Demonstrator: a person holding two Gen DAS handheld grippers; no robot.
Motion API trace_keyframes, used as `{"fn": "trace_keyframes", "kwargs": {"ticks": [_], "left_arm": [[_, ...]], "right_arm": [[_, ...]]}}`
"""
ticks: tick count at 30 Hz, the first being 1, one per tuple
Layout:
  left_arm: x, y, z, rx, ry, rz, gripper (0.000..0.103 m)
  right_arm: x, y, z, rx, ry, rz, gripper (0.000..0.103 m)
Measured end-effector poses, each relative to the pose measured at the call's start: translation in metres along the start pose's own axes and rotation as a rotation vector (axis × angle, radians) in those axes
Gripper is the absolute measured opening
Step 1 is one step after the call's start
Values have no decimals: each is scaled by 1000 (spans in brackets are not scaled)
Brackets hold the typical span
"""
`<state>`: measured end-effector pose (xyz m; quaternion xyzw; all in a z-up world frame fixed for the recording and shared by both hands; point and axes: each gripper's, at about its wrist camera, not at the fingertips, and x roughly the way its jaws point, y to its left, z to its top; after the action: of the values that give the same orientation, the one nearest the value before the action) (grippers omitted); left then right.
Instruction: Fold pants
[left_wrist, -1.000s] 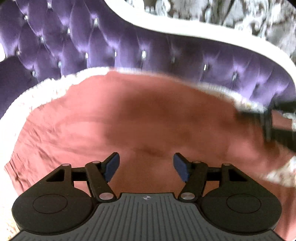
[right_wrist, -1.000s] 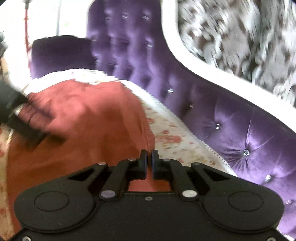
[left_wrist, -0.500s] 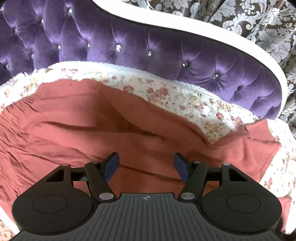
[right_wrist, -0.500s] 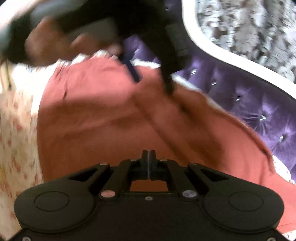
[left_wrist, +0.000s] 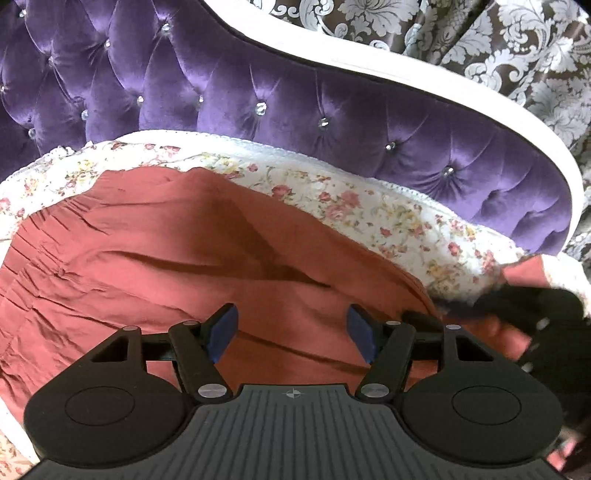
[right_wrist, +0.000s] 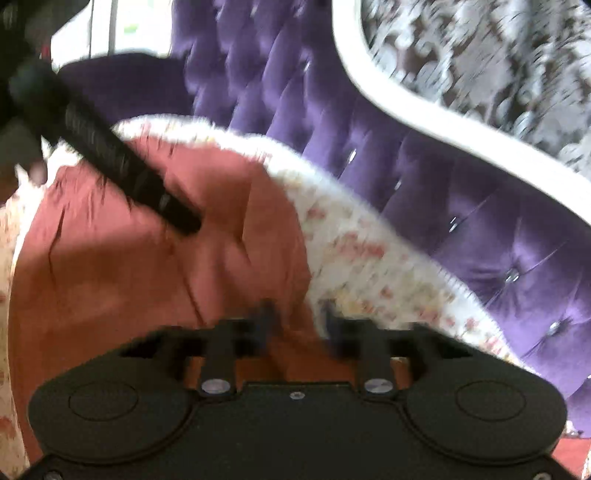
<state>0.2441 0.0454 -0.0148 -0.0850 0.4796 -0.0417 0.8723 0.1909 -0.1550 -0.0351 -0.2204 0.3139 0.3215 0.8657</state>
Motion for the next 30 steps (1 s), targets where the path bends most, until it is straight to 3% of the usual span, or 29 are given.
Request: {"fn": "trace_keyframes", "kwargs": {"ticks": [3, 8, 14, 19, 20, 22, 24, 26, 30], "left_arm": [[-5, -5, 1, -9, 6, -34, 64], [-19, -15, -5, -27, 6, -94, 64], [-13, -24, -40, 7, 72, -32, 64], [4, -28, -75, 45, 137, 55, 62], [7, -29, -81, 60, 136, 87, 56], [9, -25, -96, 49, 128, 99, 26], [12, -10, -117, -17, 144, 54, 19], [12, 6, -133, -81, 133, 27, 18], [1, 19, -146, -130, 97, -20, 18]], "right_arm": [[-22, 25, -7, -25, -53, -69, 12], [-64, 102, -27, -215, -100, -119, 12], [-63, 168, -58, -338, -60, -146, 12], [-54, 192, -68, -383, -37, -148, 12], [-53, 192, -69, -379, -32, -141, 13], [-51, 190, -69, -366, -23, -135, 16], [-56, 184, -69, -328, -13, -101, 17], [-71, 165, -65, -236, -2, -39, 20], [-105, 113, -61, 23, -16, 39, 49]]}}
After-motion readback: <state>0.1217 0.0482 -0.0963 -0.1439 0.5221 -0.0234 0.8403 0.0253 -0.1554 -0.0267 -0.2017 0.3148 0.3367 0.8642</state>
